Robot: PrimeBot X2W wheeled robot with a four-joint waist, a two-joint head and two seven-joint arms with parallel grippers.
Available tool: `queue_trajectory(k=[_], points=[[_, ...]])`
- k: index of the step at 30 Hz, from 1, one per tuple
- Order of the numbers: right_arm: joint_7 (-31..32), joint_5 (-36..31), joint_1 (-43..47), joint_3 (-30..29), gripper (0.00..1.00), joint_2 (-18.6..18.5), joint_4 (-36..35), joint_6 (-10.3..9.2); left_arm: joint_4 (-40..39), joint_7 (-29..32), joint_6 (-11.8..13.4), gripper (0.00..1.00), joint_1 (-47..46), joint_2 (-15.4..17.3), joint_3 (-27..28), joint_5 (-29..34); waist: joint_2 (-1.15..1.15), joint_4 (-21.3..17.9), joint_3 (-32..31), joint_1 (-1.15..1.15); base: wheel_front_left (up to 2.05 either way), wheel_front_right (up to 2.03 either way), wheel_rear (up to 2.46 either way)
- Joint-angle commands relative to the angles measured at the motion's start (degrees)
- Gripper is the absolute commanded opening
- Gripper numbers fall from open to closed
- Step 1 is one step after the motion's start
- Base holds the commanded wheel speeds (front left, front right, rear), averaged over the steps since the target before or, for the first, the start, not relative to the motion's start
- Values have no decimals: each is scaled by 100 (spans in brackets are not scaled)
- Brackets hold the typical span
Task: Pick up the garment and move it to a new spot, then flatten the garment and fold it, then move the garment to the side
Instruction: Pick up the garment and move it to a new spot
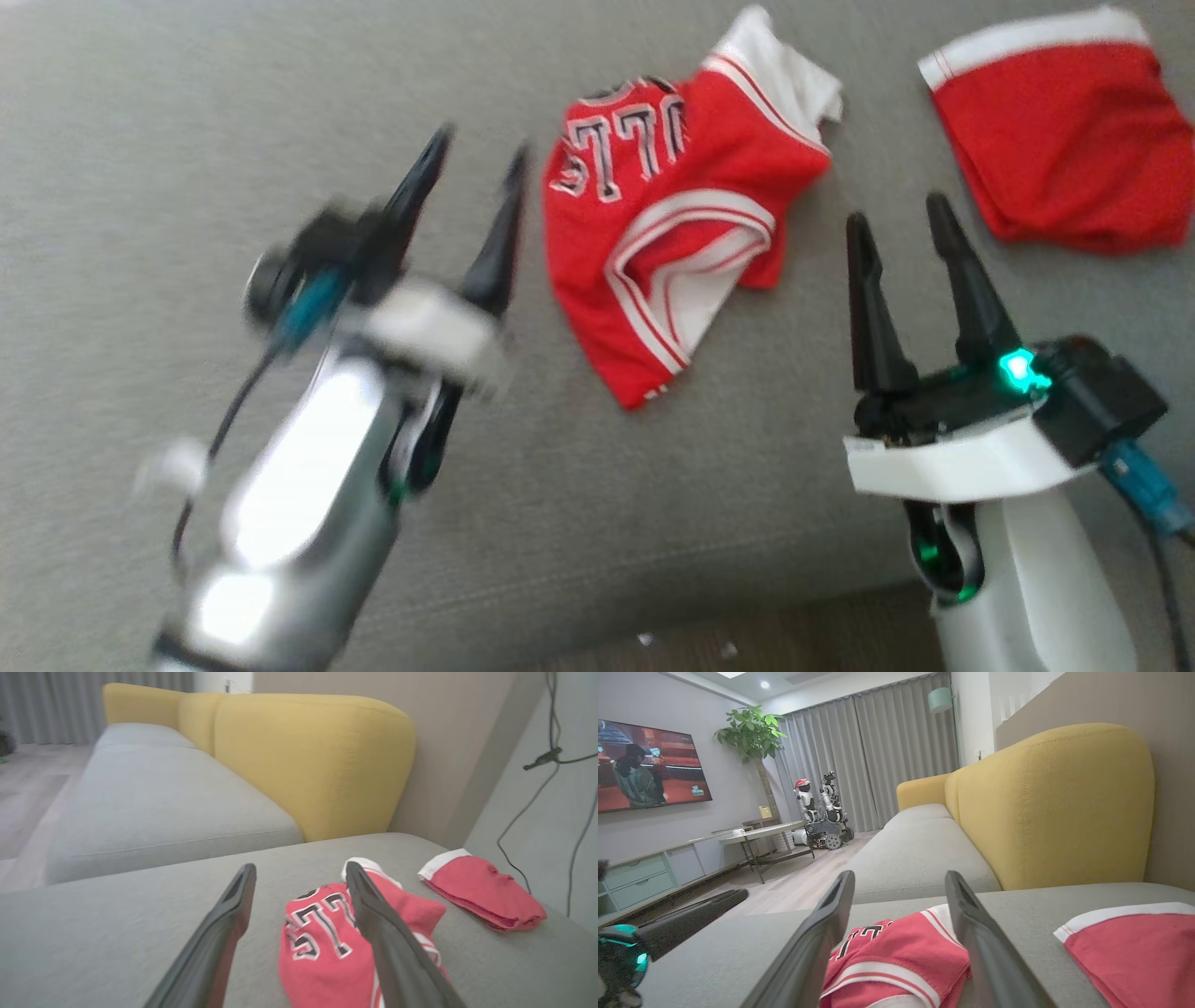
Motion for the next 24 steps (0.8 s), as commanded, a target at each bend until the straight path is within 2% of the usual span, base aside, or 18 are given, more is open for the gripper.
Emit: queue_trajectory(k=[1,4,8,9,12,19,24], points=[[-24,-97,131,110,100,39,-92,35,-549,-68,128,100,378,138,539,241,0,475,-546,0,0,0,0],[-24,-185,335,-25,100,39,-16,35,-1141,-68,309,100,1251,41,1095,609,0,736,-862,0,0,0,0],[-24,-161,727,-275,100,39,4,35,-1592,-68,305,100,2295,-146,1636,996,0,1013,-1276,0,0,0,0],[-24,-161,727,-275,100,39,4,35,-1592,-68,305,100,2295,-146,1636,996,0,1013,-1276,0,0,0,0],[-24,-145,1066,-432,100,39,-20,35,-2073,-68,339,100,3057,-283,2061,1466,0,1167,-1519,0,0,0,0],[-24,-170,1544,-618,100,39,-53,35,-2707,-68,321,100,3953,-459,2364,2126,0,1276,-1739,0,0,0,0],[-24,-199,1840,-600,100,39,54,35,-2673,-69,165,100,4356,-459,2184,2562,0,1318,-1865,0,0,0,0]])
